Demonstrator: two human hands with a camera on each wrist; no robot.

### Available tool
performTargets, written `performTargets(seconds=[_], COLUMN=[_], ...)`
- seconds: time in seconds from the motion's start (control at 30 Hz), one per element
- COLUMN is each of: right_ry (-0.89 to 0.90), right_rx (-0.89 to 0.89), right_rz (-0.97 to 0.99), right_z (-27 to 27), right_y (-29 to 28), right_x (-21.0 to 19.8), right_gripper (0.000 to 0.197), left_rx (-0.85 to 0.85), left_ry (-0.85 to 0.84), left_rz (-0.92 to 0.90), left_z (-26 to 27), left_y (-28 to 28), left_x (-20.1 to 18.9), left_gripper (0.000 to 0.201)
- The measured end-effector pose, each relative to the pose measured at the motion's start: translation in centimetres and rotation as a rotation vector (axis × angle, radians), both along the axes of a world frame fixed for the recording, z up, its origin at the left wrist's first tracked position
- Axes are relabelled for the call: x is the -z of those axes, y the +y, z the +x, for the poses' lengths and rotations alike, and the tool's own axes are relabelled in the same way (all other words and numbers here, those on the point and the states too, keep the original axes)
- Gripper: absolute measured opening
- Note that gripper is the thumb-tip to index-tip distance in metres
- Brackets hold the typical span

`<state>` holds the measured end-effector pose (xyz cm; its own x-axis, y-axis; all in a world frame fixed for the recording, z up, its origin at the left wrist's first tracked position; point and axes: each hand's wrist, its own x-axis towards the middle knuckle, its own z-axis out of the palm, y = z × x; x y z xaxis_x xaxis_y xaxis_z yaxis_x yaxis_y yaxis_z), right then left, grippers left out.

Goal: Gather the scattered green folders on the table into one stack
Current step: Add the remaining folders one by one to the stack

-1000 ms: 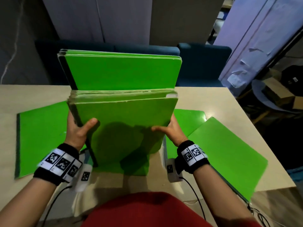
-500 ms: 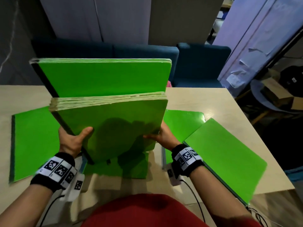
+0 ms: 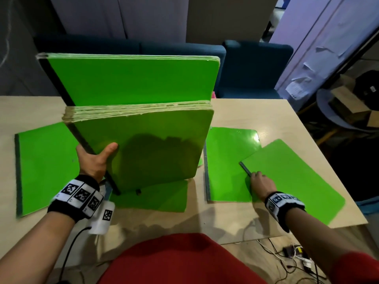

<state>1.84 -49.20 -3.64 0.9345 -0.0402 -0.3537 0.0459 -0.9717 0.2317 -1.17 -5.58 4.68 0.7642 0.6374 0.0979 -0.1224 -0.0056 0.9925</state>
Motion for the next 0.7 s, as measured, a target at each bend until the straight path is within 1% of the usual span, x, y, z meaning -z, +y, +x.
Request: performTargets(seconds=[0.07, 0.1, 0.2, 0.27, 0.33, 0.4, 0.47, 0.53, 0.57, 0.7], right_ry=[-0.006, -0.019, -0.067, -0.078, -0.059, -0.028, 0.000, 0.025, 0.028, -0.016], right_rx=[0.012, 0.055, 0.271, 0.430, 0.568, 0.633, 0.644, 0.662, 0.700, 0.865], right_rz=[0.018, 0.059, 0.226, 0.311, 0.351, 0.329, 0.279, 0.263, 0.282, 0.377], right_z=[0.9, 1.4, 2.6, 2.7, 2.2, 0.9, -0.5, -1.8, -2.4, -2.3], right_y=[0.7, 0.6, -1.4, -4.3, -7.4, -9.9, -11.2, -10.8, -10.1, -5.3], right_x=[-0.4, -0.5, -0.6, -0.5, -0.2, 0.1, 0.8, 1.4, 1.8, 2.4], right_gripper=[0.033, 0.034, 0.040, 0.041, 0.043, 0.055, 0.071, 0.079, 0.081, 0.081], left_rx=[0.007, 0.009, 0.013, 0.016, 0.019, 0.019, 0.008, 0.013, 0.025, 0.009], left_ry=[0.016, 0.020, 0.014, 0.014, 0.020, 0.029, 0.029, 0.016, 0.008, -0.012], left_rz=[-0.010, -0.010, -0.004, 0.000, -0.001, 0.001, 0.003, 0.000, -0.002, -0.001], left_z=[0.1, 0.1, 0.2, 0.3, 0.4, 0.4, 0.3, 0.2, 0.2, 0.4], left_y=[0.4, 0.5, -0.1, -0.1, 0.3, 0.5, 0.3, 0.2, 0.1, 0.0], left_x=[0.3, 0.4, 0.1, 0.0, 0.0, 0.0, -0.1, -0.3, -0.5, -0.2], left_gripper=[0.045, 0.045, 0.044, 0.043, 0.038, 0.036, 0.038, 0.038, 0.038, 0.039])
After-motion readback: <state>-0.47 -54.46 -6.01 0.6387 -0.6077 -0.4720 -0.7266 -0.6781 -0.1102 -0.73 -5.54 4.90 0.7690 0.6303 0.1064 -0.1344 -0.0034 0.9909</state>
